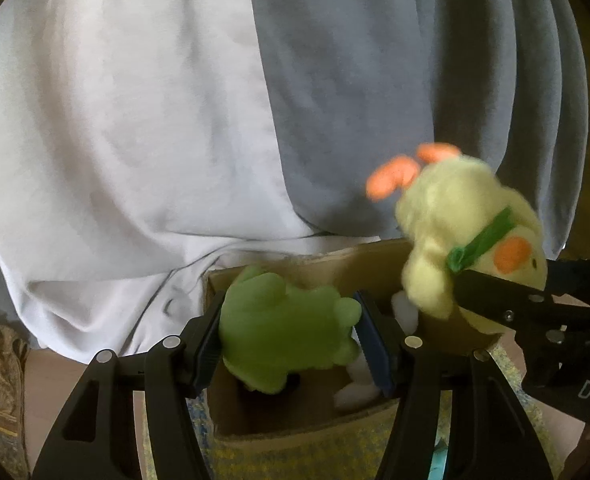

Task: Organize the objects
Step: 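Lift the duck and frog over the cardboard box and release both inside, then withdraw both tools from the box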

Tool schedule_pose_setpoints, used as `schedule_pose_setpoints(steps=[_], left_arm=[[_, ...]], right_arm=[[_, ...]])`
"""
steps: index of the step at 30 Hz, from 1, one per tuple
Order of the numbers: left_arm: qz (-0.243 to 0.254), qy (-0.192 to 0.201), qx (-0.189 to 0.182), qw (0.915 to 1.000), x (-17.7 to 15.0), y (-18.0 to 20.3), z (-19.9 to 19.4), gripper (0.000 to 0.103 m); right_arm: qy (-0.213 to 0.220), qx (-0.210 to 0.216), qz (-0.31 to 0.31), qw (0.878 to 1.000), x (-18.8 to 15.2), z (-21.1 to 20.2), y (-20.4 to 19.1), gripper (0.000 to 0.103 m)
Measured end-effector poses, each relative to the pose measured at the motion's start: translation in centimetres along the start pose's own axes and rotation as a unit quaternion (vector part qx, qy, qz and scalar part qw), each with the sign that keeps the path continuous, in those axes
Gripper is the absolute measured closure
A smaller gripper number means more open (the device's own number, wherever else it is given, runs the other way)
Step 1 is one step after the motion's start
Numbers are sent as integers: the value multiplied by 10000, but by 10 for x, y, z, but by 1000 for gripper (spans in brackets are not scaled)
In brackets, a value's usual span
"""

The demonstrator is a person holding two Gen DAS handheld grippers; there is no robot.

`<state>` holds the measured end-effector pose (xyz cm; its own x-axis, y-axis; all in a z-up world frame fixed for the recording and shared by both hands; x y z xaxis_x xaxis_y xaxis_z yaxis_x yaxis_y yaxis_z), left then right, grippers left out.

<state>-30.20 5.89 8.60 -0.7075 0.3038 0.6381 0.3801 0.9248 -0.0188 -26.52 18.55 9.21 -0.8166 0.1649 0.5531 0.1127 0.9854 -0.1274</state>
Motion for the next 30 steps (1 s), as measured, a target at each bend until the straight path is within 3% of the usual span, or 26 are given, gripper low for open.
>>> schedule_pose_setpoints(steps=[1, 3, 5, 17, 30], left_arm=[[9, -37, -16, 10000, 2, 0, 2, 41], [55, -68, 19, 10000, 3, 2, 3, 31], [71, -17, 73, 9999, 1, 3, 2, 8], [-159, -191, 201, 9995, -25, -6, 2, 3], [-284, -115, 422, 9986, -56, -11, -29, 3]], right_arm=[[-26, -7, 31, 10000, 2, 3, 2, 48], [-29, -20, 139, 9999, 5, 5, 7, 21], [70, -75, 227, 9997, 5, 1, 11, 9], [177, -142, 129, 9997, -5, -18, 4, 8], [200, -9, 7, 9998, -33, -40, -7, 8]])
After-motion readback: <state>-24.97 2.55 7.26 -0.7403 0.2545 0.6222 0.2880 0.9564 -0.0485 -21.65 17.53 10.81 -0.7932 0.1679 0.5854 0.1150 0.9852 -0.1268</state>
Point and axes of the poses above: each gripper's, at about its wrist camera, not at the fingertips, and z roughly the way its jaws point, y to its right, x to its top, the point moved 2 cm from there along z, roughly the way its jaws point, and after that the axes turned 14 degrees about -y, right-handed, at the moved point
